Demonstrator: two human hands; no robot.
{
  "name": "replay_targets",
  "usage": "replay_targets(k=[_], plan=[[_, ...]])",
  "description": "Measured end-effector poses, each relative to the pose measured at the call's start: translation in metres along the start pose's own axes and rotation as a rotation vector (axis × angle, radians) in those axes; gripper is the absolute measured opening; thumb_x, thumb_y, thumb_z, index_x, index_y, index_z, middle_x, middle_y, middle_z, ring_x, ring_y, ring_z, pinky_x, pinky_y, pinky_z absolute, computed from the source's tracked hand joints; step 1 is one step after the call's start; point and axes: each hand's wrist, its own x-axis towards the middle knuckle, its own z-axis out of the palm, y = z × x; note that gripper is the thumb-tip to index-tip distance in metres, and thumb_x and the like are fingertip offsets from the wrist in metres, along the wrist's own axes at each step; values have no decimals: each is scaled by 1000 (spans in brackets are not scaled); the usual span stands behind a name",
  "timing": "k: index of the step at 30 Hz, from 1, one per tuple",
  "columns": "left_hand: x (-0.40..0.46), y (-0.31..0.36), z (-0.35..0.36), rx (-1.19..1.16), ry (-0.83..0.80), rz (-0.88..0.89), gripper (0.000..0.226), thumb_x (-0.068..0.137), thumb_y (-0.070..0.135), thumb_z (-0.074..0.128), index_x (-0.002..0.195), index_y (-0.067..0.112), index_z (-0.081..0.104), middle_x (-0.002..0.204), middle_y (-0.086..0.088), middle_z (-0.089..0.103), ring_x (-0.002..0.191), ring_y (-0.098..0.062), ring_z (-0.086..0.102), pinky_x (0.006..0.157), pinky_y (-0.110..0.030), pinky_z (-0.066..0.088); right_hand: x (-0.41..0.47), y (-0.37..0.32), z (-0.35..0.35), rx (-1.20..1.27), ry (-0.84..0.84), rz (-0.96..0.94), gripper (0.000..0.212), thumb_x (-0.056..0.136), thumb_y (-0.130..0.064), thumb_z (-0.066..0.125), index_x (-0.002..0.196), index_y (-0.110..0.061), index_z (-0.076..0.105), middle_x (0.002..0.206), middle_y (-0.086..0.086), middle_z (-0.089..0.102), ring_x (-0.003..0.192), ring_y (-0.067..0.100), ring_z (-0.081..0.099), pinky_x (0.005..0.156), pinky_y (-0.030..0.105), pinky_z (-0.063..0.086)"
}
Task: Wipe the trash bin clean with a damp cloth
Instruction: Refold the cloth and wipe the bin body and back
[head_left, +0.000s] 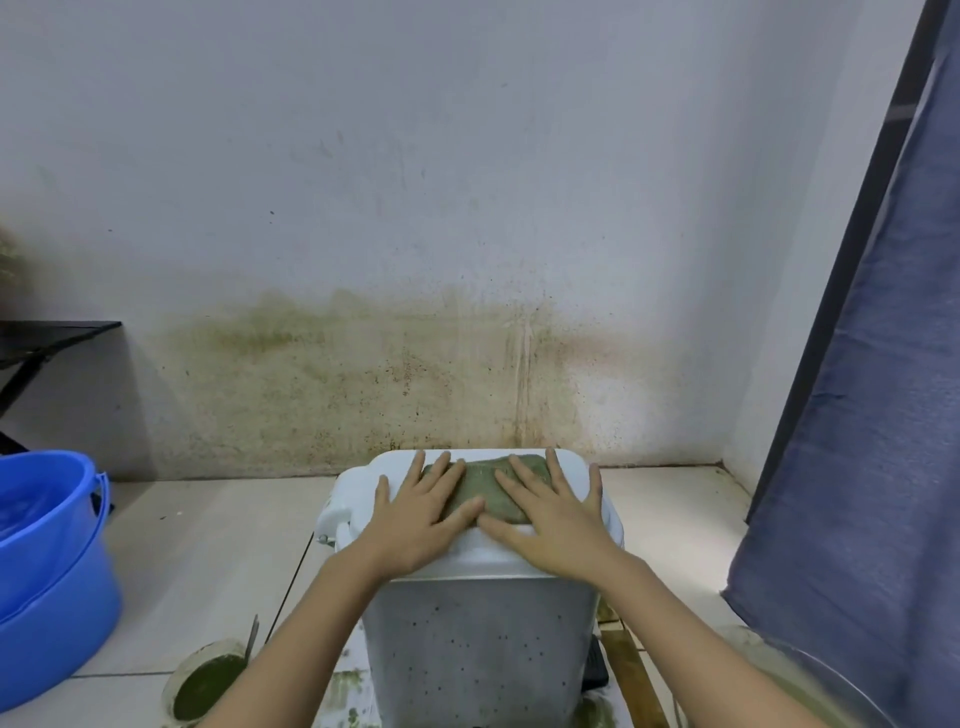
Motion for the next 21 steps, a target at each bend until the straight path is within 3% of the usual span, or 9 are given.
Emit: replay_targets(k=[3,5,8,10,12,13,15,18,21], plan=[[-19,-19,-4,14,8,152,96,67,87,22,148,36,18,150,25,2,141,0,-11,117,-49,-7,-11,6,7,2,96,-109,116,48,-88,-20,148,-41,15,153,-24,-5,139,9,-26,103,51,-29],[-30,-25,-6,16,51,197,77,78,77,35,144,37,30,149,24,15,141,-1,-4,118,-49,-3,-17,4,7,74,133,-140,112,55,-86,-19,146,-38,27,154,-20,18,143,6,-11,105,42,-27],[-42,-22,-21,-39,109,243,39,93,21,55,131,32,52,141,14,45,140,-1,19,118,-37,0,-36,-9,-2,254,153,-189,70,86,-68,19,138,-29,45,146,-15,40,144,4,15,112,30,-18],[-50,-17,-41,-80,55,243,28,92,19,57,115,33,64,121,17,64,125,4,44,115,-30,16,-48,-14,-10,409,83,-182,42,96,-44,43,129,-22,58,131,-15,54,127,0,39,116,24,1],[-52,-8,-67,-151,24,228,23,90,17,58,102,33,69,99,18,70,99,2,59,96,-26,41,-52,-17,-20,599,-26,-167,34,94,-39,51,92,-10,69,83,-10,61,80,3,50,95,22,35],[-50,-1,-79,-159,33,215,24,90,15,57,101,31,70,95,16,70,92,-2,61,87,-27,48,-52,-20,-25,699,-44,-144,37,93,-39,53,74,-8,61,65,-6,51,64,6,44,73,23,39],[-38,14,-97,-94,89,197,27,89,9,54,104,26,68,97,8,69,91,-11,61,80,-28,49,-47,-26,-32,830,-31,-46,40,92,-42,55,66,-11,51,59,-2,41,56,9,40,57,24,30],[-9,36,-98,64,233,75,31,90,12,52,120,20,56,112,-2,63,102,-22,58,89,-35,46,-32,-34,-34,724,45,57,32,92,-43,53,78,-16,60,76,5,59,73,15,54,66,25,35],[8,51,-57,210,325,-153,50,95,24,47,141,11,29,136,-10,46,123,-30,43,105,-40,30,-24,-28,-28,440,152,195,57,92,-47,52,140,-21,37,144,4,39,133,23,34,103,37,32]])
